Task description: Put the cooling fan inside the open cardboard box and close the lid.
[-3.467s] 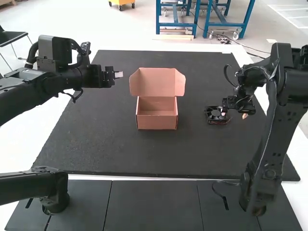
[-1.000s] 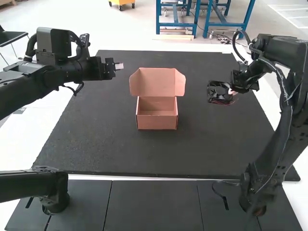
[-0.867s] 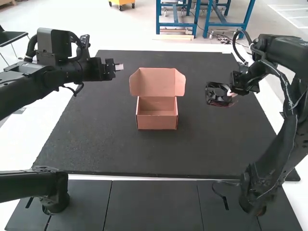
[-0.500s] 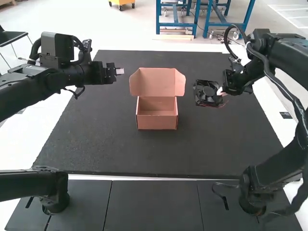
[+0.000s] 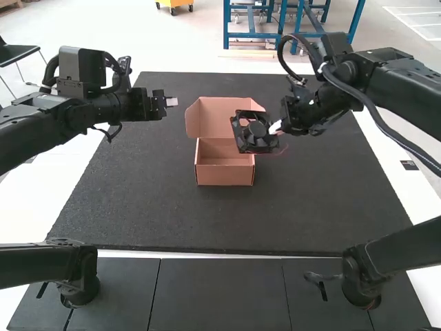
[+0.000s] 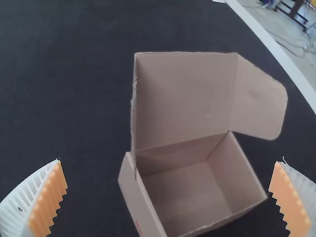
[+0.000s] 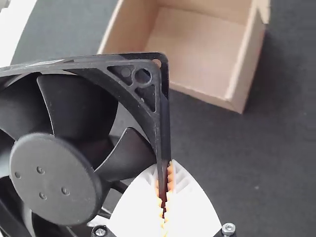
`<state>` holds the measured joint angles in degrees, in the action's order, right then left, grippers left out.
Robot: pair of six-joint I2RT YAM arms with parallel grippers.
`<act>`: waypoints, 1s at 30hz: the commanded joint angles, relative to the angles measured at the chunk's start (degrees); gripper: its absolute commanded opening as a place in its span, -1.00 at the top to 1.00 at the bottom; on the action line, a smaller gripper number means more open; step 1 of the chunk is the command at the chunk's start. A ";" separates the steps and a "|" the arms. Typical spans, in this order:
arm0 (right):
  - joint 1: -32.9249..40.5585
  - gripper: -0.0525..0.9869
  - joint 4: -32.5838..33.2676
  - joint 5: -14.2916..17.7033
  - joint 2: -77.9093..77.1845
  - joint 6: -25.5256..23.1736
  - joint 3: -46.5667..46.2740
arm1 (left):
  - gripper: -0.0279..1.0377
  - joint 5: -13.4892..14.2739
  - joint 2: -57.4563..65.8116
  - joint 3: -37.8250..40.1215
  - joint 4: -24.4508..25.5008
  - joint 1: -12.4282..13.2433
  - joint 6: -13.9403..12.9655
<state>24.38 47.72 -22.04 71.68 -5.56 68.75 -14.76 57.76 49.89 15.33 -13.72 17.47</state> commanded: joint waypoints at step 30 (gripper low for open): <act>8.31 0.94 -13.89 3.32 11.55 -3.93 1.03 | -0.87 0.26 -0.36 0.30 -1.80 0.53 1.60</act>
<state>32.14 34.94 -18.87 82.98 -10.28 66.54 -14.76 57.76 49.89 14.09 -13.72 18.55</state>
